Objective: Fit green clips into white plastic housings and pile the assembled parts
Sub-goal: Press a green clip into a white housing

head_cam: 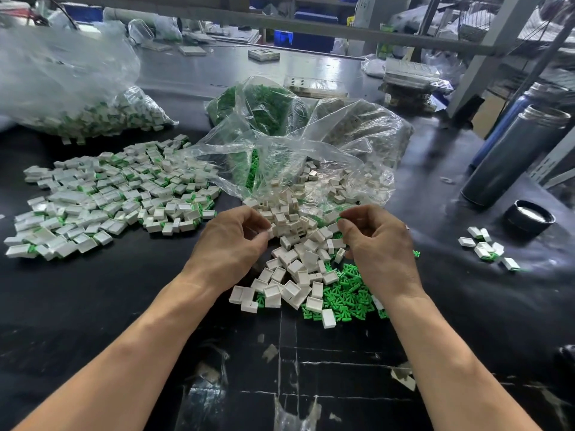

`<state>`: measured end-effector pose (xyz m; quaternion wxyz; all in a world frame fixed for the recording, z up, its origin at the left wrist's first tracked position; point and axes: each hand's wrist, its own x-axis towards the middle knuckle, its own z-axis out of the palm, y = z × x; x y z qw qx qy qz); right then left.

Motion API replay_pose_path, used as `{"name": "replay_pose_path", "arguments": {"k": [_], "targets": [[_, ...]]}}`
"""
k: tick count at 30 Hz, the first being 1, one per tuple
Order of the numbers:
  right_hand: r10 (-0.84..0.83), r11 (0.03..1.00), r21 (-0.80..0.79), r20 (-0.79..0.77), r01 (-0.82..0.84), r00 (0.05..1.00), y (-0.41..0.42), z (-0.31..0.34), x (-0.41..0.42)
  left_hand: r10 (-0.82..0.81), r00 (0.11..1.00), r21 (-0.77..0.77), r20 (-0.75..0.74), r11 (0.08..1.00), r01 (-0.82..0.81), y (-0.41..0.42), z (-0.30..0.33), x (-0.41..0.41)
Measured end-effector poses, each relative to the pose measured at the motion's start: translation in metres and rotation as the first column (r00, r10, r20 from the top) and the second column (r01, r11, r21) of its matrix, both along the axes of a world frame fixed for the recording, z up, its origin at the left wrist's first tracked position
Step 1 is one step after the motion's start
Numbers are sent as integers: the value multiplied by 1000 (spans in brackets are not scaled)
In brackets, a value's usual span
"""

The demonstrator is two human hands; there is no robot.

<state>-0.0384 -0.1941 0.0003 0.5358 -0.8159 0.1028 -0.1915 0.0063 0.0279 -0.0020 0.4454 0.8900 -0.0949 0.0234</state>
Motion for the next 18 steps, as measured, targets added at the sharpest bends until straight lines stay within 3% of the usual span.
{"name": "replay_pose_path", "arguments": {"k": [3,9,13,18], "targets": [[28,998,57,26,-30,999,3,0,0,-40,999,-105,27,994,42,-2,5,-6],[107,990,78,92,-115,990,11,3,-3,-82,996,-176,36,981,87,-8,13,-14],[157,979,112,124,-171,980,18,6,-4,-121,992,-393,-36,915,97,-12,18,-17],[220,955,161,176,-249,960,23,7,-5,-180,983,-386,-23,909,157,-16,15,-18]]}}
